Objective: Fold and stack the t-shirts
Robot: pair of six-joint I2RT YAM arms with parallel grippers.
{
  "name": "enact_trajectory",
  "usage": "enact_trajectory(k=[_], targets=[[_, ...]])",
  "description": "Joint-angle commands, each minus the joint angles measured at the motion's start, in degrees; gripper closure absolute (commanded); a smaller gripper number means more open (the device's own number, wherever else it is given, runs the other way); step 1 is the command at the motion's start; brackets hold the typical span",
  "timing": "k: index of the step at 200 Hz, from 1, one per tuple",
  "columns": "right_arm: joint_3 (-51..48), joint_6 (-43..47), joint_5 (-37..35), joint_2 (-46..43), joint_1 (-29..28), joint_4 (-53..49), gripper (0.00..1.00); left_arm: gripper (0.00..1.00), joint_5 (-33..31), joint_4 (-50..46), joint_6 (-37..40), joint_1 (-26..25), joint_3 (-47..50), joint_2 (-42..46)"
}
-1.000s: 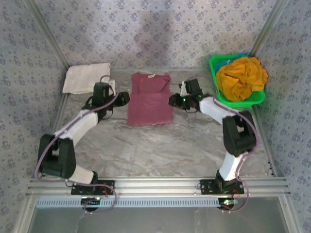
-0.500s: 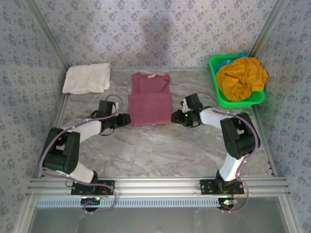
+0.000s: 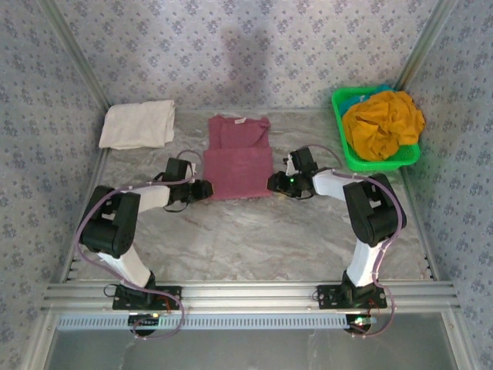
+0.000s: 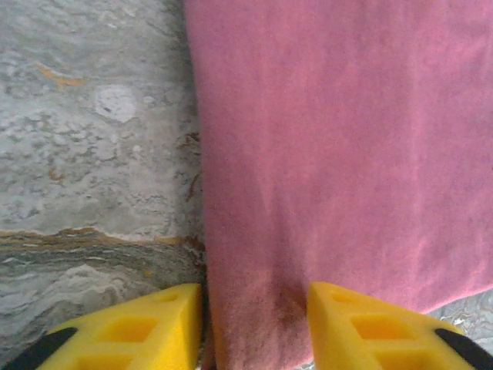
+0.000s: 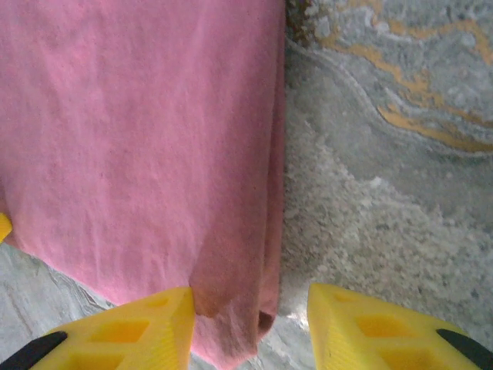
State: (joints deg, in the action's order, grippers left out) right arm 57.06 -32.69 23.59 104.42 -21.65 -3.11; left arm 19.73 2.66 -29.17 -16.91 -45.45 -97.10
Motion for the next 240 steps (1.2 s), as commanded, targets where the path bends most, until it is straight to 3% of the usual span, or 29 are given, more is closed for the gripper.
enact_trajectory(k=[1,51,82,102,120,192,240], targets=[[1.8,-1.0,-0.6,1.9,-0.5,1.5,0.56,0.66,1.4,2.7,-0.9,-0.8,0.0,-1.8],[4.0,-1.7,-0.1,5.6,-2.2,2.1,0.59,0.77,2.1,3.7,-1.9,-0.8,0.0,-1.7],[3.8,-2.4,-0.1,5.6,-2.7,3.5,0.81,0.86,2.1,4.6,-2.4,-0.8,0.5,-1.1],[2.6,-2.0,-0.2,3.6,-2.6,3.3,0.92,1.00,1.9,4.4,-3.3,-0.8,0.7,0.1],[0.8,-1.0,-0.9,0.8,-2.7,2.9,1.00,1.00,1.5,3.9,-3.5,-0.8,1.6,2.5],[-13.3,-2.1,2.5,-9.7,-3.8,4.9,1.00,1.00,-4.0,-1.9,-3.4,-3.4,12.7,15.4],[-25.2,-4.5,-1.8,-25.5,-8.5,-0.8,1.00,1.00,-9.5,-11.4,-6.8,-10.5,19.4,30.2]])
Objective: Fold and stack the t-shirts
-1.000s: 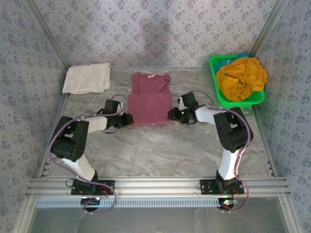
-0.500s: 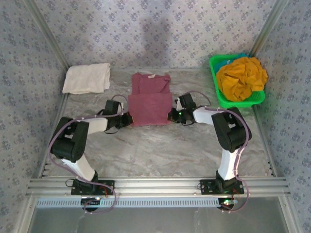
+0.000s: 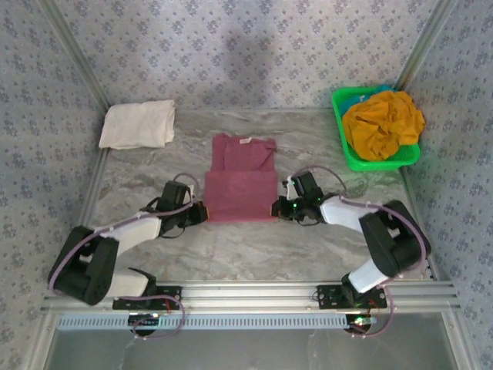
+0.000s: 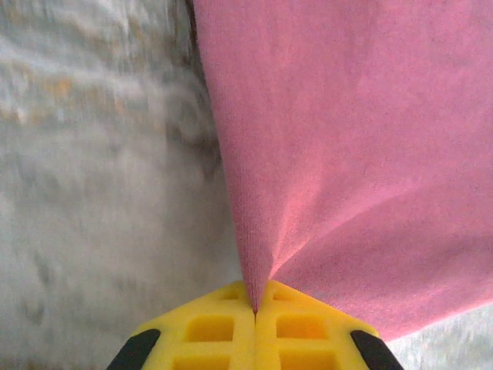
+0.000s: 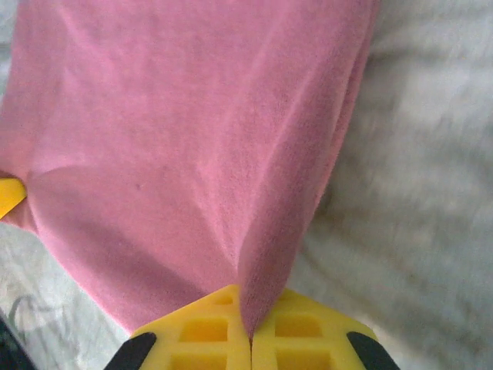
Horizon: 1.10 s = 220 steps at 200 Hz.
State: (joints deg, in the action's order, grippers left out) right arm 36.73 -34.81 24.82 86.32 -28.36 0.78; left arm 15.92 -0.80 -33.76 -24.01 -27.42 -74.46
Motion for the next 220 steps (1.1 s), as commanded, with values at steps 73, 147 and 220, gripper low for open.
enact_trajectory(k=[73,147,220], targets=[[-12.5,-7.0,-7.2,-24.6,-7.9,-12.1,1.00,1.00,-10.1,-18.2,-10.8,-12.1,6.9,25.7],[1.8,-3.5,-8.2,-23.7,-6.0,-20.5,1.00,1.00,-8.7,-23.3,-4.3,-10.3,-9.0,24.3],[19.1,2.7,-3.6,-7.6,3.3,-20.9,1.00,1.00,-0.5,-18.2,4.3,-0.1,-22.9,8.1]])
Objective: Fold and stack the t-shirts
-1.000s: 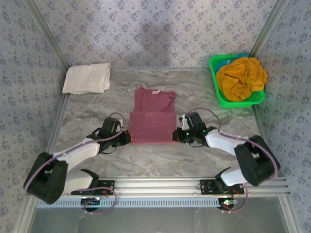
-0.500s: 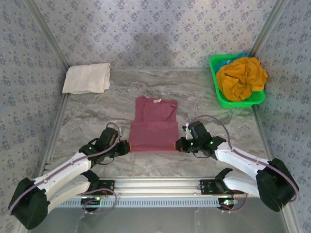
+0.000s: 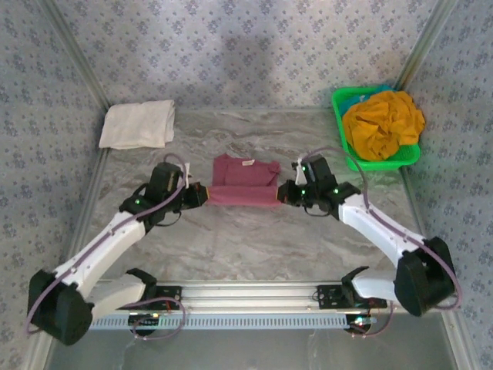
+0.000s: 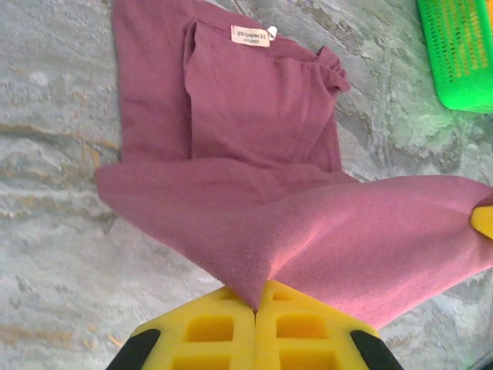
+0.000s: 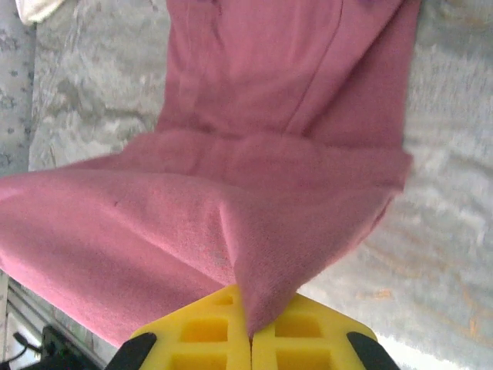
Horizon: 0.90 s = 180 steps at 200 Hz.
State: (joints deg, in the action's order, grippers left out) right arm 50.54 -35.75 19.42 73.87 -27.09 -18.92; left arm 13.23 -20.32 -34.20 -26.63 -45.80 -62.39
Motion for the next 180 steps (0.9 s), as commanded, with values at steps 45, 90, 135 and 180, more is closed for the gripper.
enact_trajectory(k=[45,90,135,180], targets=[[13.5,4.6,3.7,15.3,4.6,0.5,1.00,1.00,5.1,6.4,7.2,7.0,-9.6,-13.2],[19.1,4.2,3.6,19.3,6.4,1.0,1.00,1.00,6.6,7.4,8.4,8.0,-14.8,-18.1],[23.6,5.2,4.7,26.9,9.8,3.2,1.00,0.83,7.3,9.0,11.8,11.1,-21.7,-27.6],[37.5,4.9,8.1,41.1,13.5,0.8,0.47,0.43,7.2,9.8,13.5,14.5,-35.3,-43.4]])
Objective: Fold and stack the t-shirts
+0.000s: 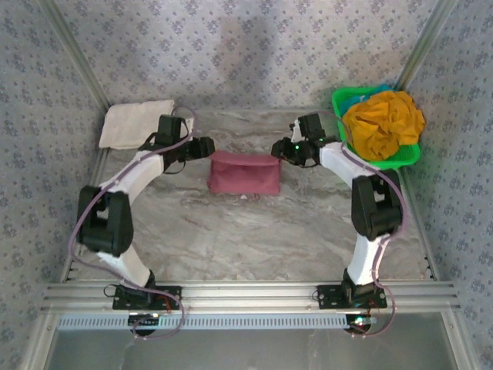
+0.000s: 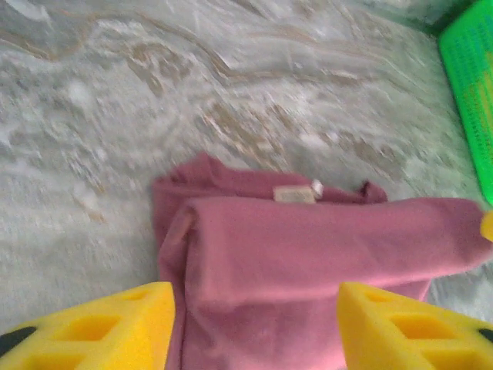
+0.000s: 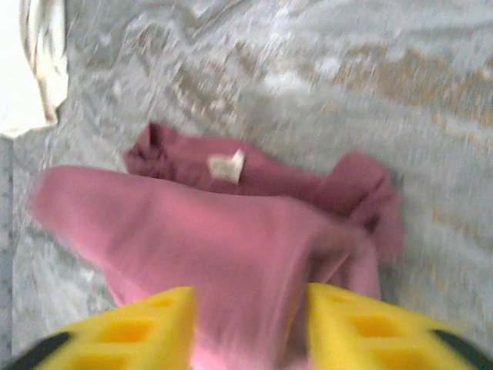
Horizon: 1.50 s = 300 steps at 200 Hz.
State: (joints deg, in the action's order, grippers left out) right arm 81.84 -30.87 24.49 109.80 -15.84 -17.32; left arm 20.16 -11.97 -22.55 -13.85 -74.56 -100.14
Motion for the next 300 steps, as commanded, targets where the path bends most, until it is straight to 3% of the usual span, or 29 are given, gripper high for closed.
enact_trajectory(k=[1,25,46,79,104,147,191,223,243,267,300], targets=[[6.2,0.0,3.0,5.1,2.3,-0.8,0.47,0.43,0.2,1.4,1.7,1.8,-6.7,-5.8],[7.5,1.7,4.3,3.7,1.3,-0.5,0.46,0.44,-1.0,4.6,-1.9,0.7,-4.0,-3.4],[0.4,4.0,2.2,-2.6,-1.3,3.1,0.49,0.47,-3.9,8.7,-1.4,-3.4,3.8,2.1],[-7.2,3.7,1.4,-5.9,-5.7,8.0,0.80,0.59,-3.8,13.1,-0.6,-7.4,9.7,2.0],[-8.4,2.5,1.4,-2.2,-7.6,10.8,0.92,0.66,-3.0,14.0,-1.5,-7.8,8.0,-3.1],[-10.0,0.7,1.2,5.2,-7.4,14.7,0.93,0.67,-2.3,18.7,-2.4,-7.9,9.0,-11.7],[-13.0,0.5,0.2,5.4,-7.2,15.1,0.94,0.69,-3.5,20.9,-4.4,-7.0,13.9,-11.5],[-13.0,0.6,1.2,1.1,-7.3,14.0,0.86,0.61,-3.9,16.4,-4.8,-6.5,13.1,-4.8],[-12.9,1.6,0.3,-3.0,-7.5,12.0,0.66,0.51,-8.9,9.2,-4.1,-6.4,10.1,-1.7],[-13.0,3.1,-0.8,-7.1,-7.7,10.9,0.53,0.29,-12.2,-2.5,-2.9,-6.1,2.6,-5.2],[-13.0,3.2,-2.5,-8.6,-7.9,10.2,0.38,0.15,-10.9,-5.5,-3.5,-7.5,-1.9,-10.9]])
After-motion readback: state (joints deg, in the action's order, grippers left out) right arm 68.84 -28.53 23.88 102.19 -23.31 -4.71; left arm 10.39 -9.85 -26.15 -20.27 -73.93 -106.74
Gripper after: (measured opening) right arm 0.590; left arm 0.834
